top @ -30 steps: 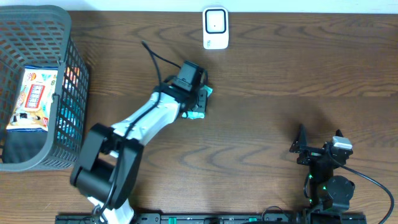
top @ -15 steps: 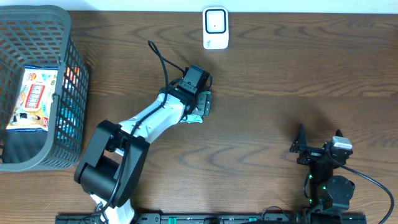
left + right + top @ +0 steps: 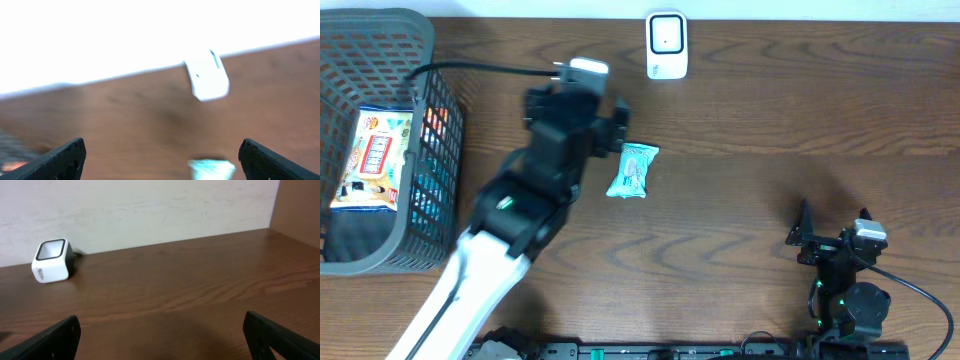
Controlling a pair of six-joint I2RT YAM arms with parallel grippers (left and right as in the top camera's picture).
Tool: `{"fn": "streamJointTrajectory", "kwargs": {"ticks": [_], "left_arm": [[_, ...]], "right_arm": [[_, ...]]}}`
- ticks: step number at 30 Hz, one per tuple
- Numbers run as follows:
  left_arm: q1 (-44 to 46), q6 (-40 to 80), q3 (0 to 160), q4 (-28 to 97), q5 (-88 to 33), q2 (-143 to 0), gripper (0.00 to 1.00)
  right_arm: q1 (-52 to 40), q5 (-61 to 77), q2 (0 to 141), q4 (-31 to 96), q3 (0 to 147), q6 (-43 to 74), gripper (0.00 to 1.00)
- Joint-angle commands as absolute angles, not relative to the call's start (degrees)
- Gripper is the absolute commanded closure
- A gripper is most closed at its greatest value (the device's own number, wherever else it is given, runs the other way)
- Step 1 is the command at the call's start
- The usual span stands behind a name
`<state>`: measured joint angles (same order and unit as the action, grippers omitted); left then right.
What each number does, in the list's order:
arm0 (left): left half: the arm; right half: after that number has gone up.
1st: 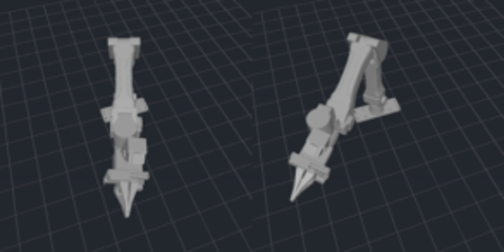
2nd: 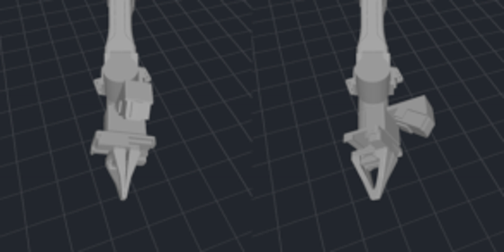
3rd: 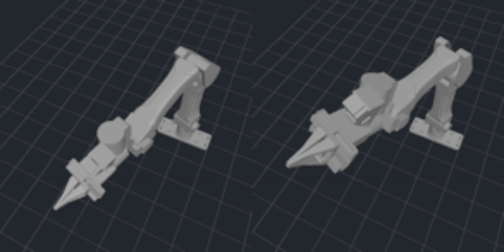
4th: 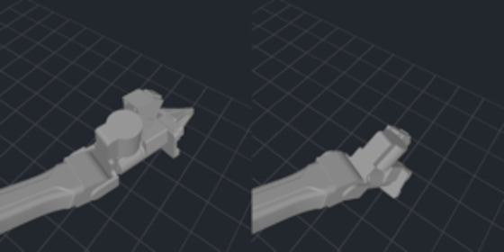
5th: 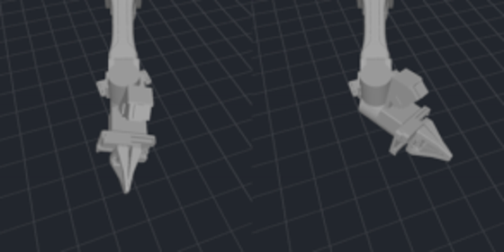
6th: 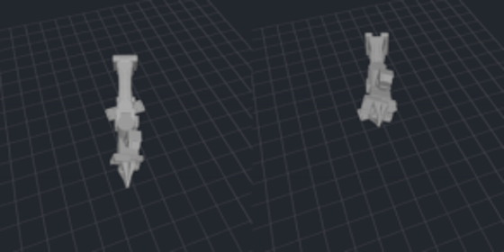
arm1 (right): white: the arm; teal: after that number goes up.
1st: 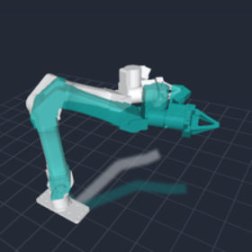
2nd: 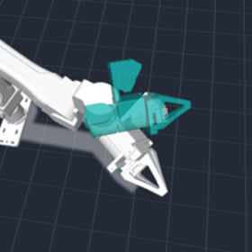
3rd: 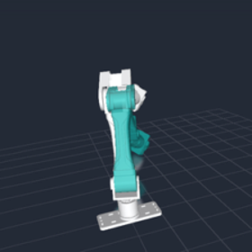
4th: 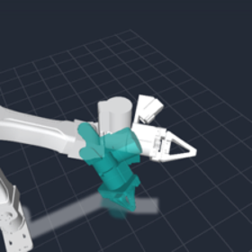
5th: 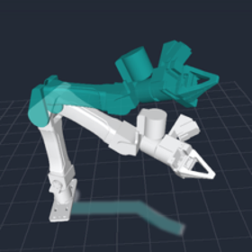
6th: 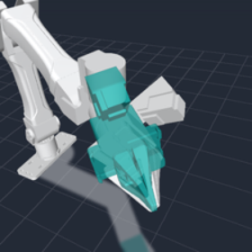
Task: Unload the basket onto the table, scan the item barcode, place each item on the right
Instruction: 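Return left gripper to basket and grasp the yellow snack bag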
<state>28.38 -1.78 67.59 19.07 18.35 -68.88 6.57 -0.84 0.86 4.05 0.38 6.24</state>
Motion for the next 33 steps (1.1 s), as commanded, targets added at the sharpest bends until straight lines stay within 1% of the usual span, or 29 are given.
{"fn": "streamJointTrajectory", "kwargs": {"ticks": [1,3,4,7,8,10,14,17,21,26,29,33], "left_arm": [[22.3,-10.9,68.4,19.1,27.2,-63.2,0.02],[15.6,-10.1,68.4,19.0,27.5,-60.8,0.02],[10.1,-7.7,68.4,19.0,27.5,-59.8,0.02],[-0.7,-0.9,68.4,19.0,27.4,-59.1,0.02],[-5.8,1.4,68.4,19.1,25.5,-59.1,0.02],[-12.0,4.0,68.5,19.0,20.0,-59.4,0.02],[-22.4,10.7,69.3,17.8,8.5,-61.4,0.02],[-28.6,15.1,71.1,17.5,2.1,-65.0,0.02],[-33.5,16.8,74.3,19.1,-3.4,-72.3,0.02],[-35.5,17.0,80.3,25.7,-3.4,-83.2,0.02],[-37.1,21.4,83.3,28.7,-3.4,-89.4,0.02],[-38.4,25.9,84.0,29.3,-3.5,-95.7,0.02]], "right_arm": [[7.2,-0.7,0.9,4.3,0.3,5.5,0.01],[7.2,-0.7,0.9,4.3,0.3,5.5,0.01],[7.2,-0.7,0.9,4.3,0.3,5.5,0.01],[7.2,-0.7,0.9,4.3,0.3,5.5,0.01],[7.2,-0.7,0.9,4.3,0.3,5.5,0.01],[7.2,-0.7,0.9,4.3,0.3,5.5,0.01],[7.2,-0.7,0.9,4.3,0.3,5.5,0.01],[7.2,-0.7,0.9,4.3,0.3,5.5,0.01],[7.2,-0.7,0.9,4.3,0.3,5.5,0.01],[7.2,-0.7,0.9,4.3,0.3,5.5,0.01],[7.2,-0.7,0.9,4.3,0.3,5.5,0.01],[7.2,-0.7,0.9,4.3,0.3,5.5,0.01]]}}
